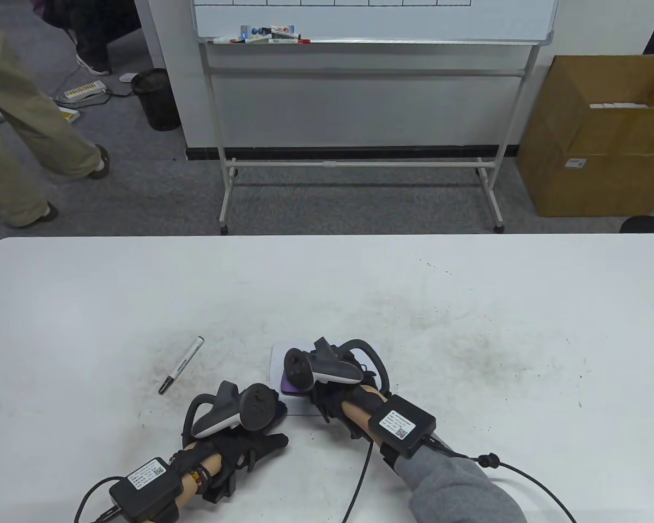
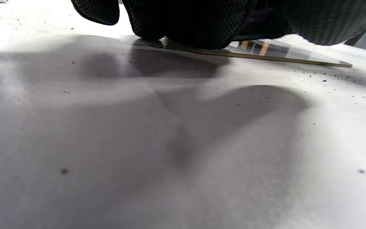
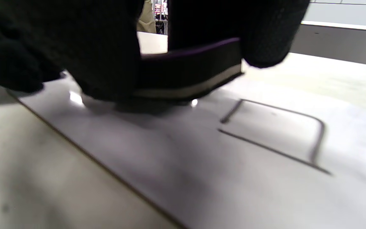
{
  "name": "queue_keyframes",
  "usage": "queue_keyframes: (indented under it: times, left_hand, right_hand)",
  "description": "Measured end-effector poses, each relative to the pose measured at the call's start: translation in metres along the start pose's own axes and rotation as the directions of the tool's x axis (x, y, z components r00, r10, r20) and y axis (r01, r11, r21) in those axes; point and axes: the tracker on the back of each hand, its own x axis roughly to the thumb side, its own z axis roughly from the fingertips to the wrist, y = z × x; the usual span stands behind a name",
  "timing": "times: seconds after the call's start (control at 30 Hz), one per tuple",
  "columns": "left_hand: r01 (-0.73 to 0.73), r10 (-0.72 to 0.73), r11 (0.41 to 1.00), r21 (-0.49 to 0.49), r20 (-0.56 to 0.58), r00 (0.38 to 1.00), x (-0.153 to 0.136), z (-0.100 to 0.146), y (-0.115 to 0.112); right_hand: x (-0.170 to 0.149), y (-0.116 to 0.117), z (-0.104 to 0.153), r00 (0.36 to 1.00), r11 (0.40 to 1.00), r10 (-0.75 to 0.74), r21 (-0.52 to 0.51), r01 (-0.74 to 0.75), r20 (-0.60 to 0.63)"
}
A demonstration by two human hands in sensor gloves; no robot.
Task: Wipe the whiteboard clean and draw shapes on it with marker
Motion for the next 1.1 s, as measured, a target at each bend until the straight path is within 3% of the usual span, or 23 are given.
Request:
queue_keyframes:
  times: [0.47,0.7,0.83,1.1]
  left_hand:
    - [0.021,-0.021,1.000,-0.011,-0.003,1.000,0.003,0.000,0.001]
    - [0.036,-0.035,0.997,0.069,-0.016,0.999,0.004,-0.001,0.002]
    - [0.093,-0.089,0.985,0.144,-0.032,0.996,0.008,-0.003,0.005]
    - [0.135,-0.131,0.964,0.229,-0.034,0.991,0.008,-0.006,0.007]
  right_hand:
    - [-0.105,0.018,0.078,0.982,0.996,0.034,0.084,-0.018,-0.185]
    - [-0.099,0.015,0.080,0.979,0.994,0.091,0.075,-0.078,-0.181]
    - [-0.099,0.002,0.076,0.981,0.999,0.024,0.043,-0.016,-0.193]
    - [-0.062,-0.018,0.038,0.990,0.997,-0.060,-0.046,0.055,-0.130]
